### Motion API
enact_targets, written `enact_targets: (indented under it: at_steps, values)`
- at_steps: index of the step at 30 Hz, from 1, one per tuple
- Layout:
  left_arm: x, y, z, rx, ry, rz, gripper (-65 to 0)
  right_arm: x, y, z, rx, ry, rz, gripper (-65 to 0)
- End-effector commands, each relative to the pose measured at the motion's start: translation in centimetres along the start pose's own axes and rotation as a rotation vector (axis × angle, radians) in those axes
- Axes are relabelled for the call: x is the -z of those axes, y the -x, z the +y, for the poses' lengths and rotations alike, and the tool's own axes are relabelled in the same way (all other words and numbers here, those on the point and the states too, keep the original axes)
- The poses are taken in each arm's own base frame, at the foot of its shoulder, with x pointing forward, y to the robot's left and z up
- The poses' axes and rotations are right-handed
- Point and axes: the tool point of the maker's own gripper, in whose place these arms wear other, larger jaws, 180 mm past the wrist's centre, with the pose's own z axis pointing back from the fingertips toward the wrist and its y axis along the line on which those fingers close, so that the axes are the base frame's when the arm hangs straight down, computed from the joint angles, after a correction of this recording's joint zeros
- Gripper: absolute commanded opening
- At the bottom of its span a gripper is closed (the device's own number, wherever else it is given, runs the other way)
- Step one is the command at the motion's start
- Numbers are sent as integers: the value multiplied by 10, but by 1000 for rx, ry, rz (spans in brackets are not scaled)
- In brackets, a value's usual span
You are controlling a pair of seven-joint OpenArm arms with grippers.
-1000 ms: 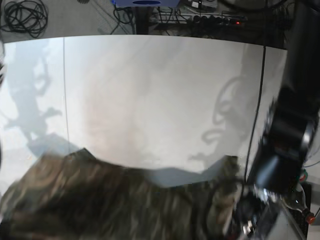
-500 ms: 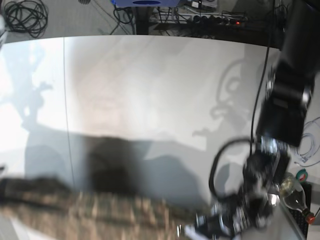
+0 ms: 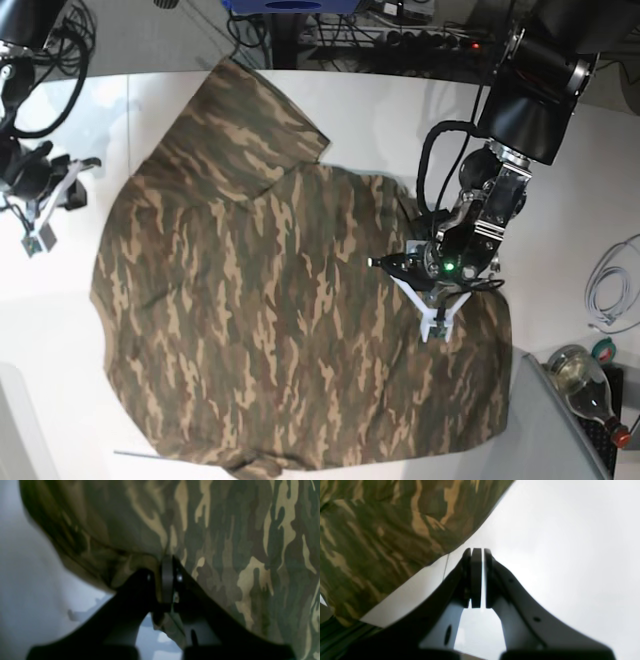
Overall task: Layout the t-shirt on the table in an organized manner, then fold the t-shirt properly
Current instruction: 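Lift the shirt with both grippers and swing it flat onto the table, then release the shirt and move the left gripper to the shirt's side edge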
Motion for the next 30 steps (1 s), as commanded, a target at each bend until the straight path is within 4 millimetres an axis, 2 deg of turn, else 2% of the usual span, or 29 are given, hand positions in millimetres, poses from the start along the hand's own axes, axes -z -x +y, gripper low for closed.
enact_targets:
  at_steps: [1, 6, 11, 14, 16, 18, 20, 23, 26, 29, 30]
  values:
    - [-2, -14, 8, -4, -19, -39, -650, -4, -14, -5, -7, 8, -46, -636]
    - [5, 11, 14, 4, -39, 17, -650, -6, -11, -1, -11, 5, -46, -636]
    - [4, 31, 14, 6, -38, 89, -650, 0, -19, 39, -51, -63, -74, -629]
    - [3, 37, 14, 6, -38, 123, -650, 9, -26, 74, -59, -133, -95, -623]
    - [2, 35, 16, -1, -38, 119, -566, 13, -27, 87, -42, -158, -104, -576]
    - [-1, 31, 18, 0, -34, 105, -479, 16, -31, 93, -31, -170, -113, -498]
    - [-6, 30, 17, 4, -25, 85, -387, 17, -33, 93, -32, -171, -115, -405]
    - [-15, 20, 9, 10, -1, 44, -250, 25, -26, 93, -10, -185, -87, -306]
    - [-21, 26, 11, 15, 1, 73, -151, 42, -11, 86, 38, -205, -26, -296]
    - [-37, 21, 1, 28, 35, 54, -132, 53, 2, 76, 68, -214, 16, -296]
    - [-45, 21, 6, 22, 36, 40, -132, 57, 5, 75, 84, -218, 12, -296]
